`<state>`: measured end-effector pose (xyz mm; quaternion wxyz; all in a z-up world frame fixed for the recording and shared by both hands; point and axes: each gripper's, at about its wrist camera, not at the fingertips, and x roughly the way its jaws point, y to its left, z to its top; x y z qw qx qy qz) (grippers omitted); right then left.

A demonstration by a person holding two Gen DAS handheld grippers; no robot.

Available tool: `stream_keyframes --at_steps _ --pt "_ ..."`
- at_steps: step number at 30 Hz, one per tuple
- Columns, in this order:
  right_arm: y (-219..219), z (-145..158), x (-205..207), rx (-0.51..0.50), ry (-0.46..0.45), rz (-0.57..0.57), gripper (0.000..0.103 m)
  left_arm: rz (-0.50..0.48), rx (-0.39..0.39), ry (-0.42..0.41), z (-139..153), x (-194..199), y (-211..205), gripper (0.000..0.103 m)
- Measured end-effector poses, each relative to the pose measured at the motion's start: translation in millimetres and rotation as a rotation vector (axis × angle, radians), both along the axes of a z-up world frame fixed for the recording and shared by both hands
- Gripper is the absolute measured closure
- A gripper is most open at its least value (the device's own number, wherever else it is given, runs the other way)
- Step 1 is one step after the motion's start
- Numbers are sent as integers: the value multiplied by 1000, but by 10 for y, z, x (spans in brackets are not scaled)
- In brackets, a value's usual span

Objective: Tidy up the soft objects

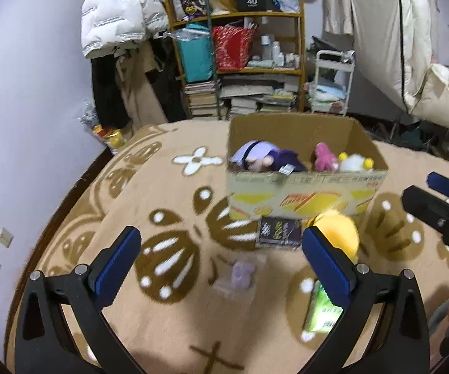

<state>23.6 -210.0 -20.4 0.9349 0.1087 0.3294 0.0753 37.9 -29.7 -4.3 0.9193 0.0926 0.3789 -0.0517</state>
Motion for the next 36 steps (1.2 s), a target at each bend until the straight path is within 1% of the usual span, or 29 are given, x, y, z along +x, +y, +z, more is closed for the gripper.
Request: stream_keyframes --at_steps 5,12,15,18,22,28,32,36 --pt "-13 -67 -93 30 59 -5 0 8 14 61 -101 -11 56 1" --pt "-11 -207 -122 48 150 -25 0 45 26 135 -253 129 137 1" --pt "32 -316 -64 39 209 -13 0 54 17 175 -326 236 163 1" --pt "88 -411 -27 27 249 -3 0 59 1 218 -406 334 194 1" --pt "137 -545 25 32 304 1 0 55 -27 270 -506 432 209 1" --pt "187 -727 130 33 370 9 0 34 -32 329 -674 567 159 1" --pt "215 -829 211 -4 409 2 0 25 -21 372 -827 649 79 1" --pt "220 -936 269 -1 453 5 0 5 -8 415 -960 711 -6 1"
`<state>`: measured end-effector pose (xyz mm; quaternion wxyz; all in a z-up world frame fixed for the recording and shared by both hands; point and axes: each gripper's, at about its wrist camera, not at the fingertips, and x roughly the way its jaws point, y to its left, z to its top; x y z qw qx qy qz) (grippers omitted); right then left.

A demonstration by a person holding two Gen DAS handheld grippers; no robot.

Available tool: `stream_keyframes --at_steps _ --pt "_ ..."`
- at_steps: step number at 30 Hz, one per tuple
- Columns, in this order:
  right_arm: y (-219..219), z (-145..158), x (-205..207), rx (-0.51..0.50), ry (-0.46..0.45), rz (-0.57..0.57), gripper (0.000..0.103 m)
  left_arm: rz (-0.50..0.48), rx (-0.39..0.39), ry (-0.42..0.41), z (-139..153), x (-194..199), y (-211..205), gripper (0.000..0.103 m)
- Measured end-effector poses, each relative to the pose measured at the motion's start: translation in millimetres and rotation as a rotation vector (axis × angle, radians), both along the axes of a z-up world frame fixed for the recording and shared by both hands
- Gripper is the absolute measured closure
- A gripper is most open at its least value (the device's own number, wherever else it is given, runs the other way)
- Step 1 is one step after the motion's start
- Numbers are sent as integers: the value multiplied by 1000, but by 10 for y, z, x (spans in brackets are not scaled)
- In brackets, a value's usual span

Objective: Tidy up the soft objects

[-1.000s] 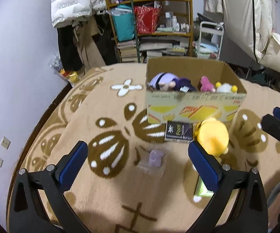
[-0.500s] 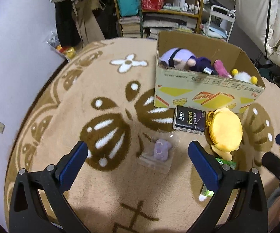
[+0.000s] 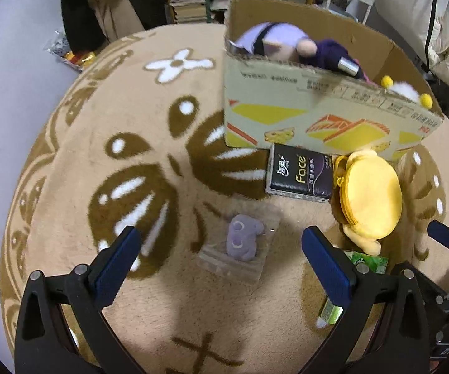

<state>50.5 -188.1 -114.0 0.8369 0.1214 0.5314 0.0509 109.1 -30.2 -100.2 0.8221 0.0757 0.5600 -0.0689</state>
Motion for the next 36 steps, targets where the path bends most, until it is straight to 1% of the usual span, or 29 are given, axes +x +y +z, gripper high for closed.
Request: stream_keyframes --at_steps 5,9,19,24,27,31,34,36 --pt "35 -141 58 13 54 12 0 -28 17 39 -126 80 -40 1" --pt "80 -229 101 27 81 22 0 -51 31 76 -240 127 -70 1" --pt "166 -463 207 51 156 49 0 -62 43 163 -511 234 -121 1" --pt "192 -587 234 60 207 49 0 -62 18 203 -635 302 -106 1" --pt "213 -619 248 58 213 44 0 -39 5 224 -710 347 -71 1" --pt "232 -632 228 57 228 40 0 -25 4 224 -755 421 -28 2" --pt "268 -622 171 41 249 72 0 -40 26 209 -724 375 -53 8" --pt "343 -611 128 19 258 90 4 -47 32 199 -716 323 -75 11"
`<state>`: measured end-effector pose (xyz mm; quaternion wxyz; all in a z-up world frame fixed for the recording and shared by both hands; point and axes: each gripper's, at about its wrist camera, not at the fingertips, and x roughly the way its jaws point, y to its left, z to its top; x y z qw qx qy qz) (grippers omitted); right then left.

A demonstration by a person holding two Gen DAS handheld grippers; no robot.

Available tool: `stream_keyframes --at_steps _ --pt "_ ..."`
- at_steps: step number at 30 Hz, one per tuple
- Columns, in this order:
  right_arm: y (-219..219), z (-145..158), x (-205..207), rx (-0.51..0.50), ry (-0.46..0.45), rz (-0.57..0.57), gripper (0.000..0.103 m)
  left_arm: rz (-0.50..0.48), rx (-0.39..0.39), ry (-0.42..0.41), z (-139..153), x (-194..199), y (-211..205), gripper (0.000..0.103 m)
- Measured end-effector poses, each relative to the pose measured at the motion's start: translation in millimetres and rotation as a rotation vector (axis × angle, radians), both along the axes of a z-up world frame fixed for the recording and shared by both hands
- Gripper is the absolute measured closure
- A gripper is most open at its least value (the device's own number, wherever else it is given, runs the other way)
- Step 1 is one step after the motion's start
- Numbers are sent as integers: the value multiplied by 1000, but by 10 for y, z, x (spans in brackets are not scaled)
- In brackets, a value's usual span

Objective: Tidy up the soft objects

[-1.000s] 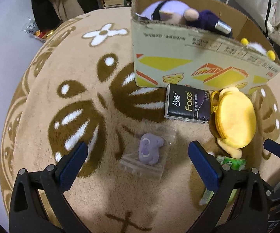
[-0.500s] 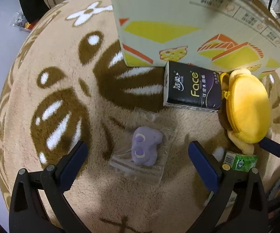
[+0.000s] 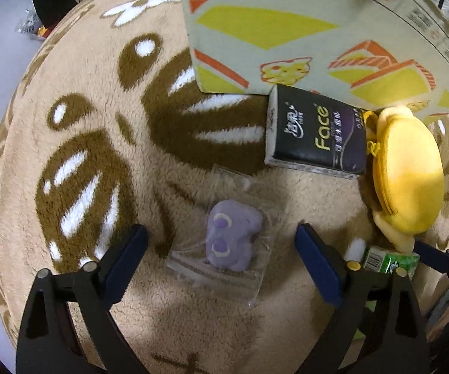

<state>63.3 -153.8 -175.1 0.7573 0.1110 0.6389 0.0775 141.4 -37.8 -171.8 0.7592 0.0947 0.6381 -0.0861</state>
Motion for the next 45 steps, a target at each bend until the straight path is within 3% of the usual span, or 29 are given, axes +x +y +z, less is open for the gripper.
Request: stream_keyframes --at_steps 4,7,10,15,22,24,26,28,29,34,40,45 --pt "49 9 -54 -8 5 4 17 -16 -23 -7 43 -63 -29 25" --pt "79 20 -67 -24 4 8 31 -27 -42 -18 59 -118 -9 30" --pt "90 20 -68 -21 -3 12 31 -29 -87 -13 73 -119 20 47" --pt "76 66 -96 -44 -50 31 33 -22 -100 -25 157 -191 66 49" --pt "24 176 -87 -55 -92 31 37 4 -49 -99 380 -381 173 50" --pt "22 219 -99 -62 -110 28 37 14 -65 -127 476 -429 206 55" --pt "16 289 -106 -55 -132 23 38 30 -78 -149 561 -478 244 70" --pt "-15 345 -110 -49 -159 18 38 38 -95 -158 627 -531 270 74" --pt "-27 378 -123 -48 -175 14 38 36 -114 -152 633 -526 269 82" --pt "-115 525 -214 -20 -238 -17 38 46 -160 -92 564 -477 246 84" --pt "-195 641 -302 -5 -300 -46 38 12 -100 -120 551 -523 86 88" --pt "-272 713 -361 7 -326 -73 38 17 -94 -103 481 -454 104 92"
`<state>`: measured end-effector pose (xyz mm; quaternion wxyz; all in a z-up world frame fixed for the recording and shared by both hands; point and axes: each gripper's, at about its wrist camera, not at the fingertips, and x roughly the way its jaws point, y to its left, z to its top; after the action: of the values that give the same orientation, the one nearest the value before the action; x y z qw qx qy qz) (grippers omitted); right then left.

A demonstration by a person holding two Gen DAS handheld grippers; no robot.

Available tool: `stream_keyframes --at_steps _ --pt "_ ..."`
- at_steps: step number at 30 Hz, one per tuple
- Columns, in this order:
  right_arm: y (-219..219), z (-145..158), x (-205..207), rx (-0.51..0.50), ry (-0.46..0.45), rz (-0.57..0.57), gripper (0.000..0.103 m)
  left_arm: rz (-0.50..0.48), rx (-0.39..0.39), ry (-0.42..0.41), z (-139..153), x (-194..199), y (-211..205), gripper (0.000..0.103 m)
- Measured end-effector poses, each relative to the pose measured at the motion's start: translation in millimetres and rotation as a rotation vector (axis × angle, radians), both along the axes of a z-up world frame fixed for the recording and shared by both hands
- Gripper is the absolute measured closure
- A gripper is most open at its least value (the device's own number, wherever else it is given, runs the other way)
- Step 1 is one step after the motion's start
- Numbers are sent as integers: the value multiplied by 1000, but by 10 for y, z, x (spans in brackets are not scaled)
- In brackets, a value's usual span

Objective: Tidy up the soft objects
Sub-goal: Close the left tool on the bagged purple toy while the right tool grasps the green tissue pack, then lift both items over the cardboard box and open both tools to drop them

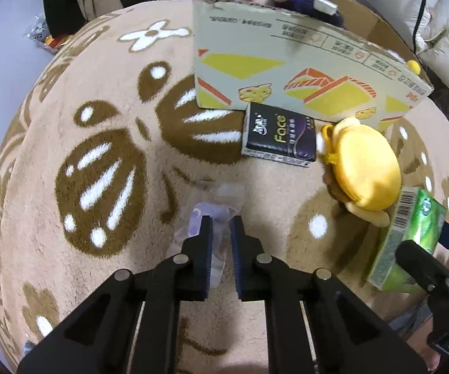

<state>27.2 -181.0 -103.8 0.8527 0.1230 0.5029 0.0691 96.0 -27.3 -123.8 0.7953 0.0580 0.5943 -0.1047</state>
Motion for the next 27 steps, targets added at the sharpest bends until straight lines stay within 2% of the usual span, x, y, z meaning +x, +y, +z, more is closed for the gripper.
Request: stream_keyframes --at_steps 3,7,11,16,19,21,23,27 --pt "-3 -18 5 3 5 -3 38 3 34 -17 14 -7 -28 85" --pt "-25 -23 0 8 11 -4 38 0 99 25 -103 19 -74 71" --pt "-11 -55 27 9 21 1 38 11 197 40 -242 99 -120 39" --pt "-1 -83 50 12 30 1 38 46 195 50 -303 192 -76 27" --pt "-8 -83 56 14 28 -1 38 63 140 54 -329 254 -28 29" --pt "-15 -71 54 13 21 -6 38 68 94 58 -339 270 -5 39" --pt "-28 -49 47 13 10 -10 38 64 43 72 -342 265 -1 55" --pt "-56 2 33 18 -11 -19 38 39 38 57 -312 230 -36 58"
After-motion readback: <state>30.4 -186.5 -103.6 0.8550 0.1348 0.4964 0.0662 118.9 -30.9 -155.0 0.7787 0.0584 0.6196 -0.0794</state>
